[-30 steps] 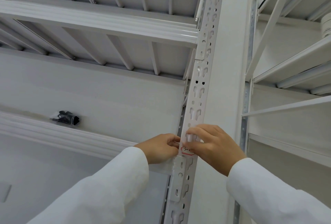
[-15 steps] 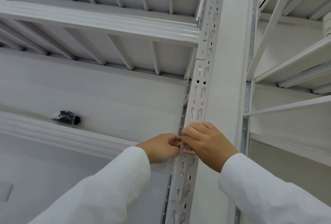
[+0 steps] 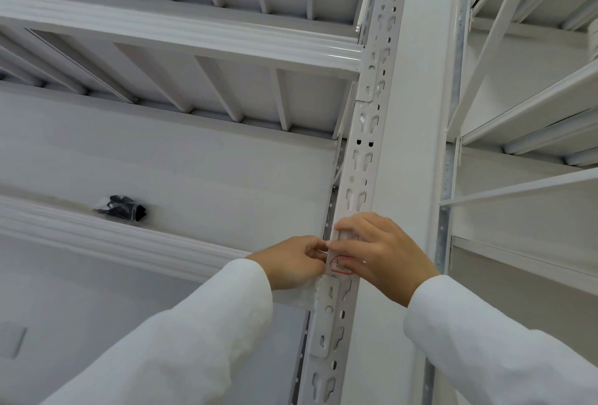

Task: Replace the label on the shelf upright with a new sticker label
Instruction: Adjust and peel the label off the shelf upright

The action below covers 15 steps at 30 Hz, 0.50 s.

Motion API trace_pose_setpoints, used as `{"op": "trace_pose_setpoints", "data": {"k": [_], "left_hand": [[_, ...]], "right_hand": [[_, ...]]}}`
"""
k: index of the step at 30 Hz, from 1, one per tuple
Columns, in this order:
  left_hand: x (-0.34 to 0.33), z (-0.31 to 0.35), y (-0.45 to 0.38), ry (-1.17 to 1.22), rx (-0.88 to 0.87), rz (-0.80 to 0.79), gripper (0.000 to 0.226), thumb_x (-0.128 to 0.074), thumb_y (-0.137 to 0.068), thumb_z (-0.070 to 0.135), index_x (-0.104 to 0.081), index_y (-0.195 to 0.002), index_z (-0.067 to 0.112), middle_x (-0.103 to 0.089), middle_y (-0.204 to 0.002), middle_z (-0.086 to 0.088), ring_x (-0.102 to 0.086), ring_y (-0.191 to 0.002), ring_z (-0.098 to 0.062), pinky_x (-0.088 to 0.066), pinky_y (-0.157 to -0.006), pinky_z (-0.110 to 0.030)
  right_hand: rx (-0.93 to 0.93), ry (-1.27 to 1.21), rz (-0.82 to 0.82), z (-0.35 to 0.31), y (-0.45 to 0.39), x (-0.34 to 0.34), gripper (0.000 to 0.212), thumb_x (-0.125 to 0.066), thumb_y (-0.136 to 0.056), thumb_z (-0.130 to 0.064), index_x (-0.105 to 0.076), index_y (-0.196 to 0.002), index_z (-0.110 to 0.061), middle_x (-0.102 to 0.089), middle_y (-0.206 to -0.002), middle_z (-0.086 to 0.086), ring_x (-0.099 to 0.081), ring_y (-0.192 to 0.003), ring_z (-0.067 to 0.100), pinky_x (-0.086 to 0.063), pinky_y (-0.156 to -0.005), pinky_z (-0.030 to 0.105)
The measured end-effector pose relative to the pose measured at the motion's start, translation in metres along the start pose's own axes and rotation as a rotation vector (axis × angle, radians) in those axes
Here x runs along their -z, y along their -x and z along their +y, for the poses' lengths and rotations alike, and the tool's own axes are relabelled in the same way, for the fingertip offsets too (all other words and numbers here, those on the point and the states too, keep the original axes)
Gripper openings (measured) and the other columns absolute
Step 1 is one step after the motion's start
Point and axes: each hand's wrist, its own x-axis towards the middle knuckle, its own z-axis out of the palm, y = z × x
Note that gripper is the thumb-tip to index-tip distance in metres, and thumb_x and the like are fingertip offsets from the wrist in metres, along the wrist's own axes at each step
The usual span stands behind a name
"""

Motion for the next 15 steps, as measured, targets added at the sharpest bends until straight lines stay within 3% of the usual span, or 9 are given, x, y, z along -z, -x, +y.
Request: {"op": "trace_pose_setpoints", "data": {"k": [4,11,15], "left_hand": [[-0.001,0.000,0.000,0.012,-0.007,-0.004,0.045,-0.040,-0.084,0.001,-0.052,-0.126,0.014,-0.063,-0.126,-0.004,-0.057,-0.119,-0.017,-0.040,-0.106,-0.030],[0.000,-0.002,-0.003,0.018,-0.001,-0.018,0.047,-0.040,-0.083,0.001,-0.052,-0.126,0.014,-0.063,-0.127,-0.004,-0.057,-0.119,-0.017,-0.039,-0.109,-0.035],[-0.001,-0.002,-0.003,0.029,-0.001,-0.009,0.046,-0.040,-0.084,0.001,-0.052,-0.127,0.012,-0.063,-0.127,-0.005,-0.057,-0.119,-0.017,-0.039,-0.108,-0.031]], "right_hand": [[0.052,0.026,-0.006,-0.001,-0.002,0.002,0.022,-0.050,-0.081,-0.029,-0.068,-0.070,-0.024,-0.069,-0.096,-0.001,-0.063,-0.089,0.020,-0.054,-0.069,0.032],[0.082,0.059,0.036,0.000,0.000,-0.007,0.018,-0.047,-0.083,-0.021,-0.063,-0.074,-0.021,-0.066,-0.092,-0.004,-0.055,-0.089,0.015,-0.040,-0.080,0.028],[0.089,0.050,0.023,0.000,0.003,-0.008,0.021,-0.045,-0.087,-0.021,-0.063,-0.076,-0.021,-0.065,-0.092,-0.005,-0.050,-0.092,0.012,-0.048,-0.080,0.030]]}}
